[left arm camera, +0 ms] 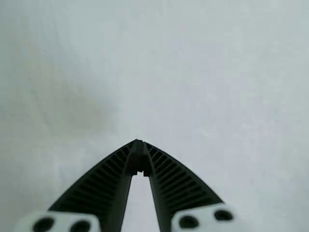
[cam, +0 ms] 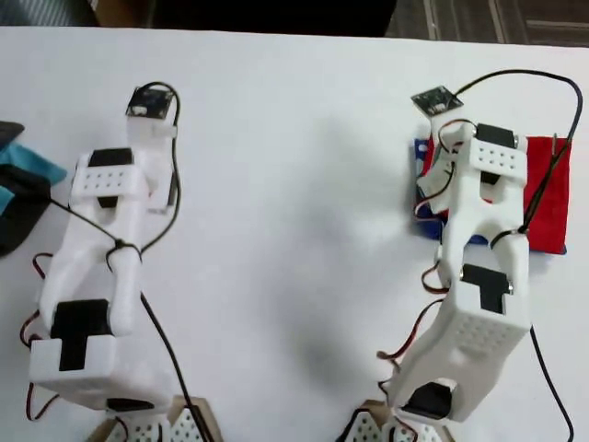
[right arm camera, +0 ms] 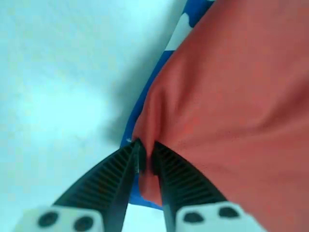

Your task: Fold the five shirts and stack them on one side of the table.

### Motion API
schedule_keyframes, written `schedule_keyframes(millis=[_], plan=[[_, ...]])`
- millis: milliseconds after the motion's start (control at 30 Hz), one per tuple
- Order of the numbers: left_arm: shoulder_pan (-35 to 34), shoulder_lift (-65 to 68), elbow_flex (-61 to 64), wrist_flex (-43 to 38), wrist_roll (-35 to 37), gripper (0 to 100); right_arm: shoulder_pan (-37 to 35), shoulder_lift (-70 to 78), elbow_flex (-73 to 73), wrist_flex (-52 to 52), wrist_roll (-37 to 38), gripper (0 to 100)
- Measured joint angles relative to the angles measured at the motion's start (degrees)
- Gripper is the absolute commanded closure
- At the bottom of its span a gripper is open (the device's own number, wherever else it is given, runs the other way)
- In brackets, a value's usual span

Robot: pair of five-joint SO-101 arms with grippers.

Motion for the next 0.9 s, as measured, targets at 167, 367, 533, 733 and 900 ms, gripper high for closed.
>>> schedule_keyframes(millis=[167,367,533,733,900], plan=[[0.0,0.0,0.0,0.0,0.0,97,4.04,0.0,0.0,0.35,5.8,97.8],[0.0,0.0,0.0,0.0,0.0,97,7.38,0.0,0.0,0.88,9.49,97.8],[0.0,0.0,0.0,0.0,0.0,97,6.51,-0.09,0.0,1.58,9.76,97.4],[0.0,0.0,0.0,0.0,0.0,97,4.13,-7.3,0.0,2.02,6.68,71.6],[0.0,0.0,0.0,0.0,0.0,97,1.05,-12.57,0.0,4.04,4.4,72.8]])
